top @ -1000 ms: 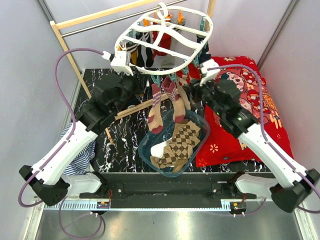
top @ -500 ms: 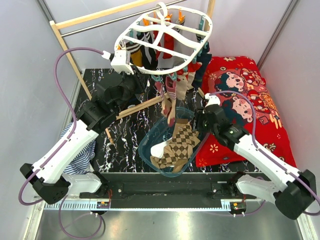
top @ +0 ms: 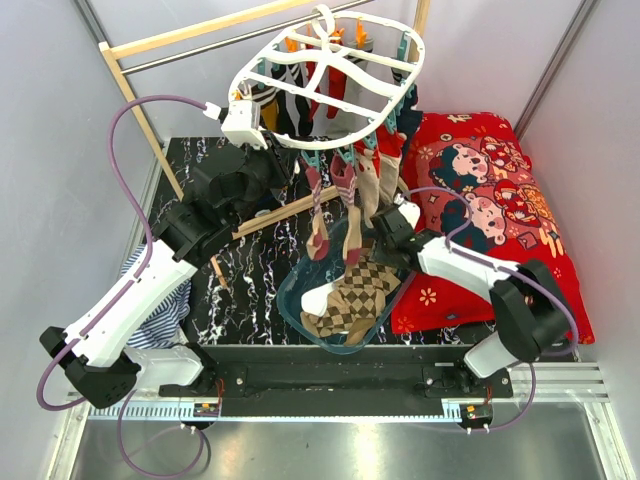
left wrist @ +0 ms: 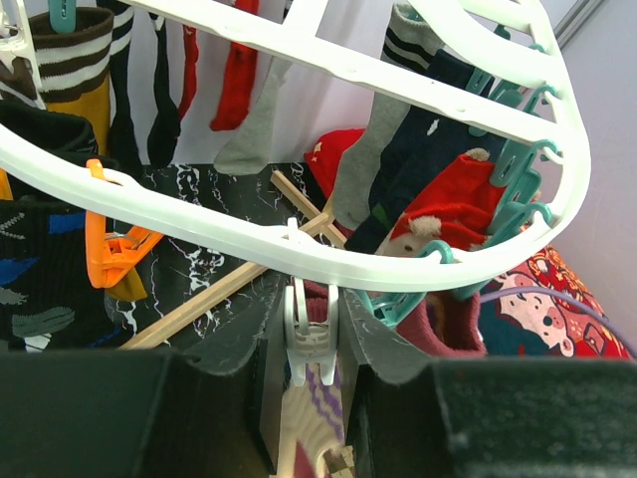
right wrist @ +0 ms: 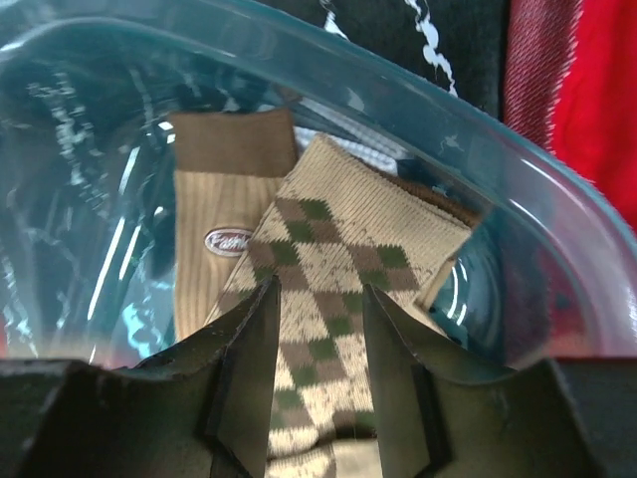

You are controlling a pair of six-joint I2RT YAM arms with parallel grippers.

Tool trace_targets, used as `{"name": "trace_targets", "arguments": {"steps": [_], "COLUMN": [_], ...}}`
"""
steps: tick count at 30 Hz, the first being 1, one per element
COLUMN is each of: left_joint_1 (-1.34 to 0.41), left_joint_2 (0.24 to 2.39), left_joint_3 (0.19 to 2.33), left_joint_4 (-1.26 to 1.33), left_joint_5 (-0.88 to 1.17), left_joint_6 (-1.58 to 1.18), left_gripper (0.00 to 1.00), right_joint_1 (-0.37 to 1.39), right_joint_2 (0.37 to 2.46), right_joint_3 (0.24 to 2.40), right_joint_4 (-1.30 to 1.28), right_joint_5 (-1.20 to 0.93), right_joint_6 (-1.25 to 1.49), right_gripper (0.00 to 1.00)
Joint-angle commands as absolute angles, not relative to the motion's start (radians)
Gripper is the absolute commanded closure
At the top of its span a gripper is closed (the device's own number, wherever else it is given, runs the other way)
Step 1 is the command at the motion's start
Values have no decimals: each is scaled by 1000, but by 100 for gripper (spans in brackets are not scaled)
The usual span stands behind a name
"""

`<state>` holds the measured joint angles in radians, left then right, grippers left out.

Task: Clip the socks to the hanger
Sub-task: Pick up the sock from the bin, then clamp the sock onto the hanger.

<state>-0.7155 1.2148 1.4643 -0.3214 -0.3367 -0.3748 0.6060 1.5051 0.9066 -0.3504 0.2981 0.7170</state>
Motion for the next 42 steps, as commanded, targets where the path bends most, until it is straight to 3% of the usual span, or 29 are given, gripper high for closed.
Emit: {"name": "trace_targets", "arguments": {"steps": [1,6,10,14,16,26,33,42], "left_joint_1": [-718,-718,-718,-718,-718,-719,-721,-721], "left_joint_2": [1197,1198,1192,1193,1200,1203,1212,1224], "left_joint_3": [1480,1479,1470,1468,1470,1491,1509,1537], "left_joint_4": [-264,-256,-256,-250,-250,-249,-255,-264], "left_joint_5": [-364,-353,-357,-351,-345,-350,-353,-354], "left_joint_6": [-385,-385,-385,-393,-396,-407,-410,-413], "left_gripper": [98,98,99,99,99,99,99,99], "right_joint_1": [597,588,588,588,587,588,586,588], "right_joint_2": [1583,1669,1651,1595,1546,1257,1016,887], "right_joint_3": [960,960,940,922,920,859,799,850], "right_joint_4": [-319,-318,-318,-318,-318,-301,-203,-150], "right_joint_5": [363,348,356,365,359,285,48,-185], "right_joint_6": [810,834,809,759,714,376,45,-221], "right_gripper": [54,59,73,95,100,100,100,100]}}
